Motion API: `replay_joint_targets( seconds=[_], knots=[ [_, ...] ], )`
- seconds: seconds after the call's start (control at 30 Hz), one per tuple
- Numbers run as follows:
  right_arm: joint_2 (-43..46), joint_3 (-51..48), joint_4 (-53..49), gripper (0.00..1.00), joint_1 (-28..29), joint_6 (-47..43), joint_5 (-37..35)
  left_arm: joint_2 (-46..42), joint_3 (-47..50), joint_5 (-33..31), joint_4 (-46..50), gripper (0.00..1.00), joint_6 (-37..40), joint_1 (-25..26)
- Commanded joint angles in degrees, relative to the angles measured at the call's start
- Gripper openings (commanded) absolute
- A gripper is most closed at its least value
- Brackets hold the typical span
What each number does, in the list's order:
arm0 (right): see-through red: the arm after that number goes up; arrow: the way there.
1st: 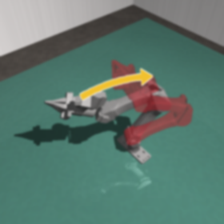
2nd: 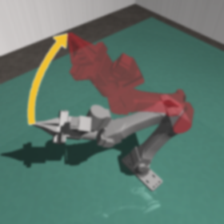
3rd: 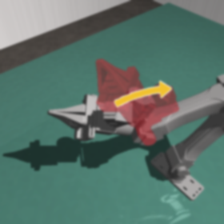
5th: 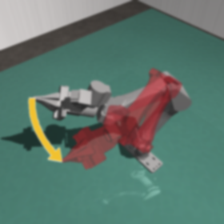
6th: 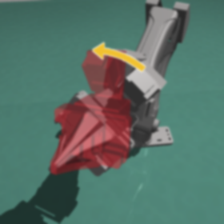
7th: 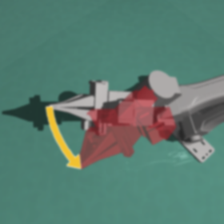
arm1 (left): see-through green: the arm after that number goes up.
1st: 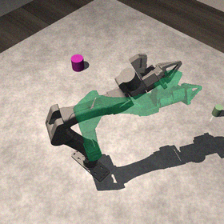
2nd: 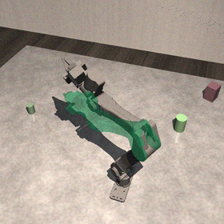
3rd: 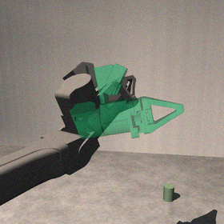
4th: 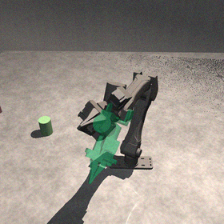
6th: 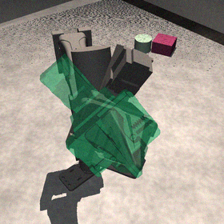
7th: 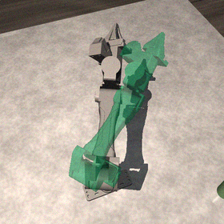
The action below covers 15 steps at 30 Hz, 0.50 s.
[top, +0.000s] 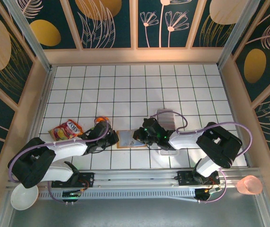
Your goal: Put the credit cards into the card holder
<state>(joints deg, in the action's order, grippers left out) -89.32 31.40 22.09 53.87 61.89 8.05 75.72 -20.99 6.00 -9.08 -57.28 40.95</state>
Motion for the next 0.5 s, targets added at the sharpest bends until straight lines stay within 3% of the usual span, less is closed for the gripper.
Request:
replay_joint_targets(
  seconds=[0.0, 0.47],
  knots=[
    [-1.0, -0.2, -1.5, 0.00, 0.8, -0.4, -0.7, 0.4, 1.4, 0.8, 1.9, 0.00, -0.9, 0.7],
    [-2.4, -3.1, 10.0, 0.00, 1.1, 3.5, 0.8, 0.4, 1.6, 0.9, 1.8, 0.00, -0.7, 0.9]
  ],
)
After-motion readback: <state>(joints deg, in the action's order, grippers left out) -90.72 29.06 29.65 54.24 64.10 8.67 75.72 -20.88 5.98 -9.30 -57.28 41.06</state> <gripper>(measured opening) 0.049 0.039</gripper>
